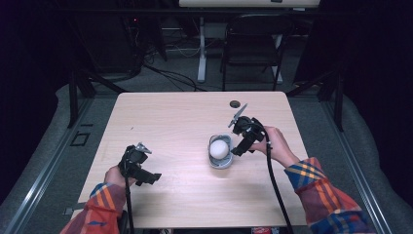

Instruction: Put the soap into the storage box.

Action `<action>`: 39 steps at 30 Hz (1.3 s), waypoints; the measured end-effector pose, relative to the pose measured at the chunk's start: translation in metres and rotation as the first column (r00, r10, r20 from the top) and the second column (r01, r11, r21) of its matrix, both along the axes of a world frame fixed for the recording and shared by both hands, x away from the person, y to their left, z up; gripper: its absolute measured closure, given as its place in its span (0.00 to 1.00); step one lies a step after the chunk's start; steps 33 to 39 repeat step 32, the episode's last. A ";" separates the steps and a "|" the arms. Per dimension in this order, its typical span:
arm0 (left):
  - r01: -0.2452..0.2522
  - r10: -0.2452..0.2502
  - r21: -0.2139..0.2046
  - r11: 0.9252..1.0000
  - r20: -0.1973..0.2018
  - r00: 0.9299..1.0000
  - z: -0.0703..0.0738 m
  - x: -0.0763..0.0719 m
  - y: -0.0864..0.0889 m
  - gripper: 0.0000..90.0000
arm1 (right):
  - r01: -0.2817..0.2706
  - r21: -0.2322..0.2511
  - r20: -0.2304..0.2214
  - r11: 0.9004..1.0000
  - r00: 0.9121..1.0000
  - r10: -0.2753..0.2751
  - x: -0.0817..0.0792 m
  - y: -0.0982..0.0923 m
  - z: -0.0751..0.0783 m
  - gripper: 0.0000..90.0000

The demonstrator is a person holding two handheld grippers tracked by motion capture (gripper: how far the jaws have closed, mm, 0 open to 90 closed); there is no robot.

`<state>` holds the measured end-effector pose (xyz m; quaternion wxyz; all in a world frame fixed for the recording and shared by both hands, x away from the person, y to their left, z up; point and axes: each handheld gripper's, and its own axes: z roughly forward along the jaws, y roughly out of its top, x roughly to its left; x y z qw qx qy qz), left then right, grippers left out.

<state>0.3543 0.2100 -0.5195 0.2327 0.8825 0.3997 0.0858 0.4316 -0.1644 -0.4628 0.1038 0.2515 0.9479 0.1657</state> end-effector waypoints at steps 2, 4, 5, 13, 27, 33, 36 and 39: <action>0.000 0.000 0.001 1.000 0.000 1.000 0.000 0.000 0.000 0.06 | 0.011 -0.004 0.002 1.000 1.000 -0.011 -0.005 -0.010 -0.002 0.04; 0.000 0.000 0.001 1.000 0.001 1.000 0.000 0.000 0.000 0.06 | 0.020 -0.013 0.002 1.000 1.000 -0.020 -0.009 -0.016 -0.004 0.03; 0.000 0.000 0.001 1.000 0.000 1.000 0.000 0.000 0.000 0.06 | 0.024 -0.017 0.000 1.000 1.000 -0.024 -0.011 -0.019 -0.005 0.03; -0.001 0.001 0.006 1.000 0.001 1.000 0.000 0.000 -0.001 0.06 | 0.035 -0.039 -0.014 0.999 0.999 -0.036 -0.025 -0.039 -0.015 0.02; 0.007 -0.007 0.012 1.000 -0.004 1.000 0.000 0.000 -0.001 0.06 | 0.091 -0.129 -0.057 0.988 0.994 -0.099 -0.055 -0.079 -0.049 0.01; 0.005 -0.005 0.012 1.000 -0.005 1.000 0.000 0.000 -0.002 0.06 | 0.099 -0.177 -0.060 0.979 0.992 -0.111 -0.056 -0.086 -0.055 0.00; 0.005 -0.005 0.012 1.000 -0.005 1.000 0.000 0.000 -0.002 0.06 | 0.099 -0.177 -0.060 0.979 0.992 -0.111 -0.056 -0.086 -0.055 0.00; 0.005 -0.005 0.012 1.000 -0.005 1.000 0.000 0.000 -0.002 0.06 | 0.099 -0.177 -0.060 0.979 0.992 -0.111 -0.056 -0.086 -0.055 0.00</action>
